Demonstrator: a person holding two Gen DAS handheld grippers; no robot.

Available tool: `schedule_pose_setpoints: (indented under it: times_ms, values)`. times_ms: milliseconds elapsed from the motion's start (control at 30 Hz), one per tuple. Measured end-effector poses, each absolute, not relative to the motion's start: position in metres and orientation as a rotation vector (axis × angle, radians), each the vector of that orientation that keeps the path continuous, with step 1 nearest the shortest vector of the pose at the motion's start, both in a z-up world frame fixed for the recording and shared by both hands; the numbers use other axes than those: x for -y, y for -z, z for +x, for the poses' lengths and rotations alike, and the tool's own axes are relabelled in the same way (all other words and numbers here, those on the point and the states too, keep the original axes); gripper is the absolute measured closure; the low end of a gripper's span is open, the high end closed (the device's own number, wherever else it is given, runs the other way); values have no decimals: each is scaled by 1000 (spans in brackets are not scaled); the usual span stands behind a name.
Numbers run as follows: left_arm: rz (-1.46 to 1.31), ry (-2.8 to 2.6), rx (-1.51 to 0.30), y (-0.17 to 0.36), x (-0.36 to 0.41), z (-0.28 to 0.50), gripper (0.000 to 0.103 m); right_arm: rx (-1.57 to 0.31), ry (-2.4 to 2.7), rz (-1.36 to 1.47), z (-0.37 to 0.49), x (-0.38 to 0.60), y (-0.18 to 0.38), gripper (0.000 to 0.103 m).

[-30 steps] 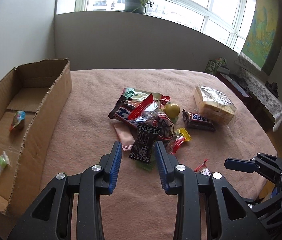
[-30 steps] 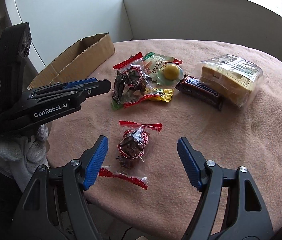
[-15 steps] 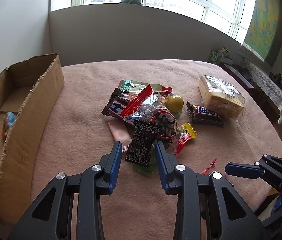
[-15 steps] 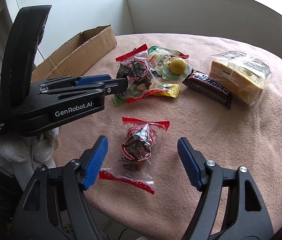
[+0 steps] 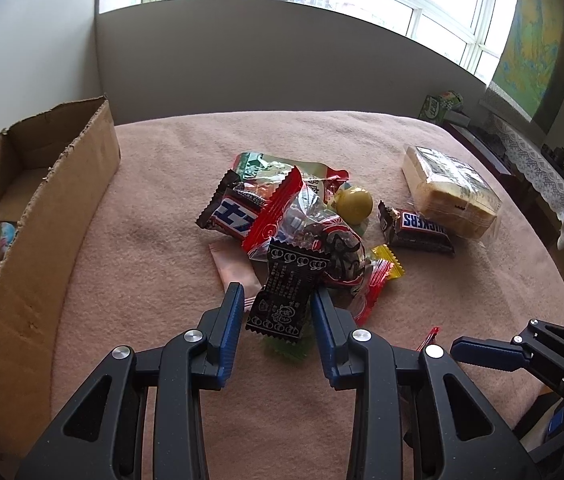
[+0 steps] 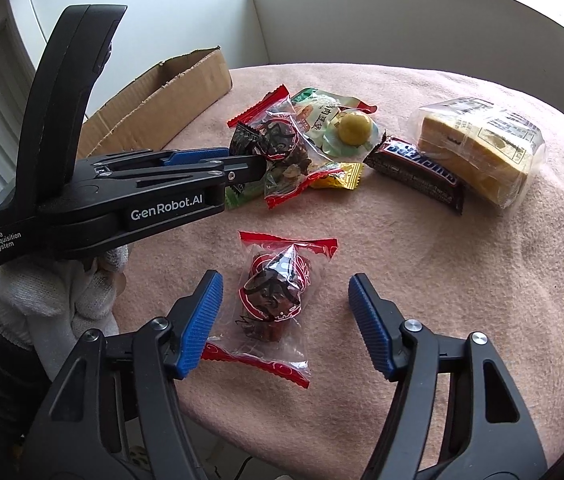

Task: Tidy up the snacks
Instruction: 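Grasp the red candy bag with right tool while left grasps black packet, then release the red bag into the box while left tool drops black packet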

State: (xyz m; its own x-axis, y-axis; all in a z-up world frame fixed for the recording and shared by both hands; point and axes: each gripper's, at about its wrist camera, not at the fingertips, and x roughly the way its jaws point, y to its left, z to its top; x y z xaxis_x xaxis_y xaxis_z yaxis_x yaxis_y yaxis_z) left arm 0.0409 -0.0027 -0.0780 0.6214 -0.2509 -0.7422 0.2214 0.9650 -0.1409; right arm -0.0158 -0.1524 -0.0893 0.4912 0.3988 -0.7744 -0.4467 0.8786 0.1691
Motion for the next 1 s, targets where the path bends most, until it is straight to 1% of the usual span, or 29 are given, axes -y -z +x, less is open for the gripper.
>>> schedule_pose_setpoints:
  times_ms: [67, 133, 200, 267, 333, 400, 633, 1000]
  values:
    - [-32, 275, -859, 78, 4, 41, 70, -926, -517, -57, -16, 152, 90, 37]
    - [-30, 278, -860, 79, 5, 41, 70, -931, -523, -57, -16, 152, 90, 44]
    - [-28, 279, -860, 79, 5, 42, 70, -933, -526, -55, -16, 151, 90, 47]
    - [-22, 282, -860, 79, 7, 42, 71, -937, -527, -51, -15, 151, 91, 54]
    - [-17, 284, -858, 79, 8, 41, 76, -937, -524, -42, -14, 152, 90, 58]
    - [-14, 284, -858, 79, 8, 41, 78, -937, -526, -31, -13, 154, 90, 61]
    - [-22, 280, -847, 76, 8, 39, 78, -933, -522, -16, -11, 158, 90, 65]
    - [-43, 284, -811, 63, 5, 30, 78, -907, -508, -1, -18, 172, 82, 67]
